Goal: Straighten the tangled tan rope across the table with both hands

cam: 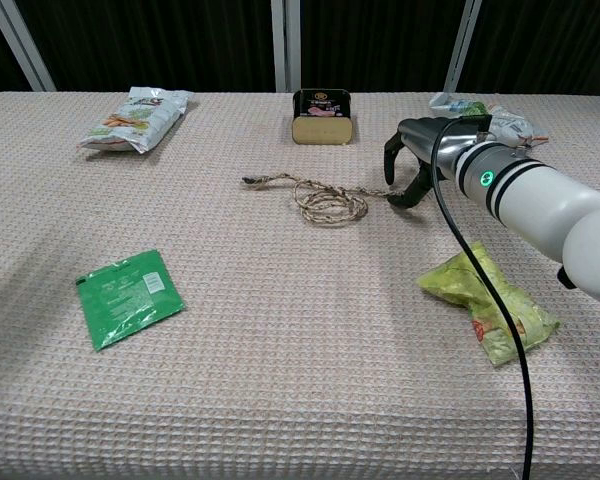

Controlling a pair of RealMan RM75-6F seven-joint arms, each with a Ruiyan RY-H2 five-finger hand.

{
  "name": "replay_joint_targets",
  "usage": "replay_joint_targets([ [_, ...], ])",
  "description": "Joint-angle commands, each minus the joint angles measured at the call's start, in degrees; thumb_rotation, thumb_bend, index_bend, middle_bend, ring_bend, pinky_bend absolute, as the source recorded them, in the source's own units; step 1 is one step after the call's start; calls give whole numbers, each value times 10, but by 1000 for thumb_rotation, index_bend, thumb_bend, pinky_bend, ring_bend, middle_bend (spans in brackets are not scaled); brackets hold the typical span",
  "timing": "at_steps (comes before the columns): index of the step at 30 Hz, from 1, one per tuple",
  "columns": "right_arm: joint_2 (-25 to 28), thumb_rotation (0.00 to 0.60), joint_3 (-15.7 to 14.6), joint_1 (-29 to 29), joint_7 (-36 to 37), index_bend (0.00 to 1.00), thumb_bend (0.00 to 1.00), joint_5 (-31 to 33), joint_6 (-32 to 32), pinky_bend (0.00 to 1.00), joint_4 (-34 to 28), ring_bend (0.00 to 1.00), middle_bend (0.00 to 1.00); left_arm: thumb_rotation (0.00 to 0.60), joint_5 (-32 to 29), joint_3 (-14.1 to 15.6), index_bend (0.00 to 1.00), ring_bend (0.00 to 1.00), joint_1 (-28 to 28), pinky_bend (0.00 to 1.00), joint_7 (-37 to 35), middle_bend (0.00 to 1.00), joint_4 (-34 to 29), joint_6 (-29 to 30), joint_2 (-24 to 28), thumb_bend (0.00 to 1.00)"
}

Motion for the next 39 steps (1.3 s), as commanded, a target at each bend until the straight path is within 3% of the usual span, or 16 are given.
replay_joint_targets([
  [1, -5, 600, 1, 2, 1, 518, 262, 1, 1, 235, 6, 113, 247, 600, 0, 0, 311, 141, 1, 145, -2, 222, 2, 1, -1, 257],
  [33, -32, 600, 8, 24, -3, 577, 341, 15, -21, 250, 53, 125, 267, 600, -1, 1, 311, 141, 5, 145, -22, 222, 24, 12, -7, 258],
  [39, -23, 600, 0, 18, 4, 672, 465, -10, -5, 275, 45, 158, 301, 600, -4, -3, 311, 141, -2, 145, -20, 222, 26, 1, -6, 258],
])
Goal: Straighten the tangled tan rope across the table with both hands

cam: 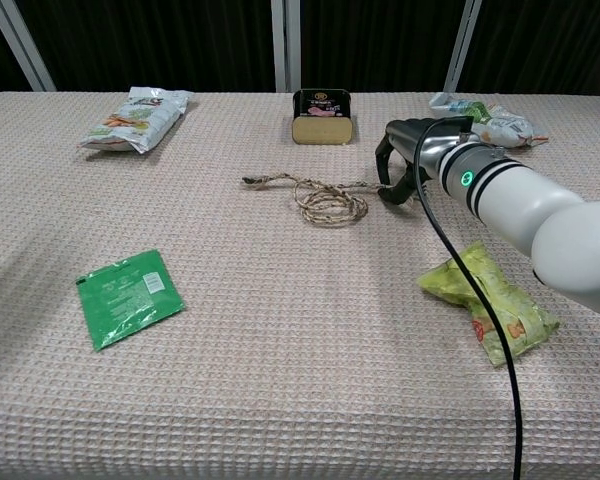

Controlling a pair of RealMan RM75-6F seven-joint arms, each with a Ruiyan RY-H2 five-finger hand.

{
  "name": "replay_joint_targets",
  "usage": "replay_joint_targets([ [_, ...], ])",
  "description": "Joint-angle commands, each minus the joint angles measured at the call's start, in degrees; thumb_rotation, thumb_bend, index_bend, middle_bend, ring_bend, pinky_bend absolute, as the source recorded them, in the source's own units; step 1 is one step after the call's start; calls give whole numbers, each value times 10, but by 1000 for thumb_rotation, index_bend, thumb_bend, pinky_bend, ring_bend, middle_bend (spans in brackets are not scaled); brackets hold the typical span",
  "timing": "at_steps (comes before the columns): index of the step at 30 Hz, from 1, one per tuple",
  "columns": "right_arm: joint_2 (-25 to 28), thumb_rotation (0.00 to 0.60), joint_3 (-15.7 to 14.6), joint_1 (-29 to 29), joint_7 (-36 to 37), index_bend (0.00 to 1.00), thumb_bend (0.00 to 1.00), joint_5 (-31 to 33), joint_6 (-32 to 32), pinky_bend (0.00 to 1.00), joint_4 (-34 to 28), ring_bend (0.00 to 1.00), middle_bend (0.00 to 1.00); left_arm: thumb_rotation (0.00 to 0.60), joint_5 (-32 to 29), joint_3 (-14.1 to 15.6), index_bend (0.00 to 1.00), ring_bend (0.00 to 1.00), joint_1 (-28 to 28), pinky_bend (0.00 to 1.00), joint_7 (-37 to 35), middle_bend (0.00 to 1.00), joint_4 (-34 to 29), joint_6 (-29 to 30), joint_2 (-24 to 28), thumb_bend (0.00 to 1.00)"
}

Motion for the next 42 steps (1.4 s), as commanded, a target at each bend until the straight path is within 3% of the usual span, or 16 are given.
replay_joint_targets([
  [1, 9, 600, -8, -5, -1, 685, 491, -14, 9, 278, -8, 161, 306, 600, -1, -4, 311, 141, -10, 145, 2, 222, 0, -14, 2, 258],
  [6, 32, 600, -18, -15, -11, 725, 587, -31, 28, 282, -33, 173, 325, 600, -15, -24, 316, 141, -45, 145, -3, 222, -3, -57, 8, 257],
  [11, 69, 600, -26, -31, -20, 750, 628, -48, 52, 282, -74, 179, 339, 600, -50, -64, 331, 141, -107, 145, -9, 222, 1, -132, -7, 256],
  [16, 108, 600, -28, -47, -28, 764, 663, -54, 73, 283, -115, 180, 347, 600, -115, -114, 367, 141, -195, 145, -8, 220, 46, -241, -61, 335],
  [23, 149, 600, -35, -64, -65, 764, 665, -37, 89, 283, -150, 181, 346, 600, -213, -170, 368, 141, -317, 145, 25, 214, 174, -360, -175, 320],
  [32, 179, 600, -28, -74, -92, 765, 664, 2, 97, 283, -169, 182, 343, 600, -271, -193, 402, 116, -428, 142, 51, 157, 340, -432, -302, 329],
  [42, 185, 600, -21, -70, -103, 765, 665, 25, 99, 283, -167, 182, 344, 600, -310, -208, 430, 113, -501, 138, 41, 151, 444, -478, -390, 338],
])
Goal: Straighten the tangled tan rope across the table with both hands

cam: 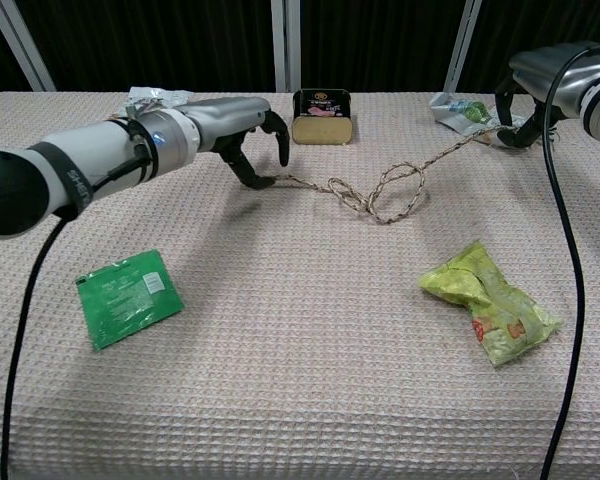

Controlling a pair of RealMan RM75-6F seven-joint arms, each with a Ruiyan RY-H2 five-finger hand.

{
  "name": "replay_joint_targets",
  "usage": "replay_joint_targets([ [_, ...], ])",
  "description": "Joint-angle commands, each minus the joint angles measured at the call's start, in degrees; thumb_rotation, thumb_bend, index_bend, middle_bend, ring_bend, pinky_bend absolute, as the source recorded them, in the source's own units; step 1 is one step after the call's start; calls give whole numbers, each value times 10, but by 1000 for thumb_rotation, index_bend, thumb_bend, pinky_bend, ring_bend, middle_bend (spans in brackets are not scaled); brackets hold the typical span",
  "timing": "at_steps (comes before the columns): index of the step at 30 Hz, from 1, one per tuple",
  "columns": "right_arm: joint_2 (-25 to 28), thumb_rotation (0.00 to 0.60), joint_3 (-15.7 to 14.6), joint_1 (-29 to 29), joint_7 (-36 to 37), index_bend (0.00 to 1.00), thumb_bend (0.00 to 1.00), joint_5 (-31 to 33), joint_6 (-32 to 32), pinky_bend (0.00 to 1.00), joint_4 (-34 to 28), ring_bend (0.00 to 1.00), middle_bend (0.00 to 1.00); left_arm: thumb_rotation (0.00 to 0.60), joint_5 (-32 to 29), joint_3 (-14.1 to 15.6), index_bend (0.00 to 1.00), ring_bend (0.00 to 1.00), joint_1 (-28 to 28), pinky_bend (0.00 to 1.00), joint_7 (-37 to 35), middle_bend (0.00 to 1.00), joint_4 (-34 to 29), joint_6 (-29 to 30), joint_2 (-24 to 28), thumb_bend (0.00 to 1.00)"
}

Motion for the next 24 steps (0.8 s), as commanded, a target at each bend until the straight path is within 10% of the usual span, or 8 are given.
replay_joint_targets([
  [1, 0, 600, 0, 1, -2, 765, 665, 3, -1, 283, 0, 182, 344, 600, -12, -5, 434, 113, -22, 137, -6, 151, 31, -15, -27, 338],
  [24, -4, 600, -5, 5, 9, 767, 665, 7, -5, 271, 11, 182, 346, 600, -14, -16, 523, 113, -76, 136, -47, 177, 199, -5, -127, 377],
])
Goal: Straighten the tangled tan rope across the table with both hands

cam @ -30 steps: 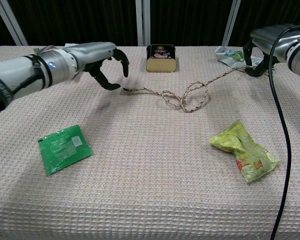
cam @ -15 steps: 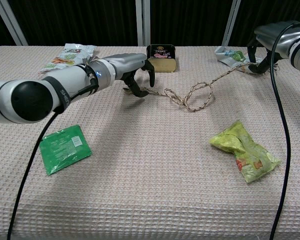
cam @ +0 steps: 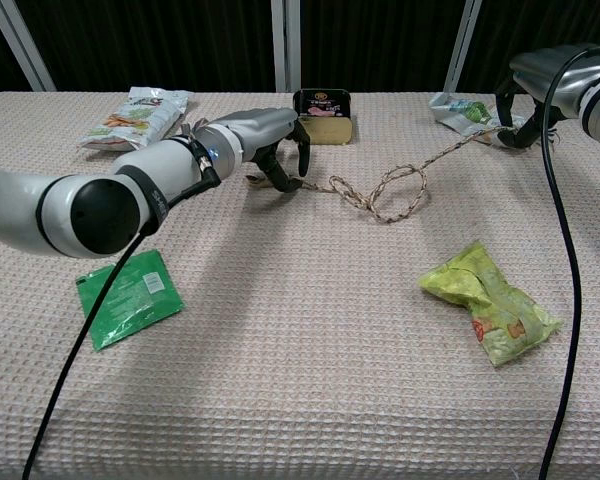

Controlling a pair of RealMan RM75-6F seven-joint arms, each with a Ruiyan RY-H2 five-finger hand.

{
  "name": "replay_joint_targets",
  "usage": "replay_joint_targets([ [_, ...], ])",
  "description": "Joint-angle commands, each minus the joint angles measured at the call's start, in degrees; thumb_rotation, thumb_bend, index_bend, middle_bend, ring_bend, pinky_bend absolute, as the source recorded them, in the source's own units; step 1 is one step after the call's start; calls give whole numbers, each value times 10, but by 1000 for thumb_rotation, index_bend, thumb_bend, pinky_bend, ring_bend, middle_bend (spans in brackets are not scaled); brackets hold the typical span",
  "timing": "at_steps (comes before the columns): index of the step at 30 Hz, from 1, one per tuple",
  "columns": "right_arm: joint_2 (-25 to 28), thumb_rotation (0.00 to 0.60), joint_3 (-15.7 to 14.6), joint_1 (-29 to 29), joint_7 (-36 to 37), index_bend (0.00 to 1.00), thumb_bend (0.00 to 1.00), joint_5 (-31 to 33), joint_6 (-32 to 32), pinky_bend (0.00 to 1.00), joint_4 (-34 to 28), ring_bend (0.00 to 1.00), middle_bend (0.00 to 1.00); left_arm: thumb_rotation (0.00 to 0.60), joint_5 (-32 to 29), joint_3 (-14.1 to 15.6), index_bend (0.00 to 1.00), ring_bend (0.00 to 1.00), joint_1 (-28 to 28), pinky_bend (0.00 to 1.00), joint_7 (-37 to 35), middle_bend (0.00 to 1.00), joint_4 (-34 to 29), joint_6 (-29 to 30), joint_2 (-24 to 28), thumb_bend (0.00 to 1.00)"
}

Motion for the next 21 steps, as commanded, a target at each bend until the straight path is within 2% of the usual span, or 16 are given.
replay_joint_targets([
  [1, -1, 600, 0, 0, 2, 767, 665, 0, 0, 272, 2, 182, 346, 600, 1, -1, 530, 113, -3, 136, -6, 180, 7, -1, -5, 382],
  [11, 2, 600, -1, -2, 7, 767, 666, -1, 2, 271, 5, 182, 346, 600, 9, 1, 594, 114, -7, 136, -12, 205, 27, 8, -16, 477],
  [21, 11, 600, -4, -7, 15, 768, 666, -7, 2, 270, 0, 182, 347, 600, 11, 0, 597, 114, 1, 136, -15, 208, 36, 17, -15, 505],
])
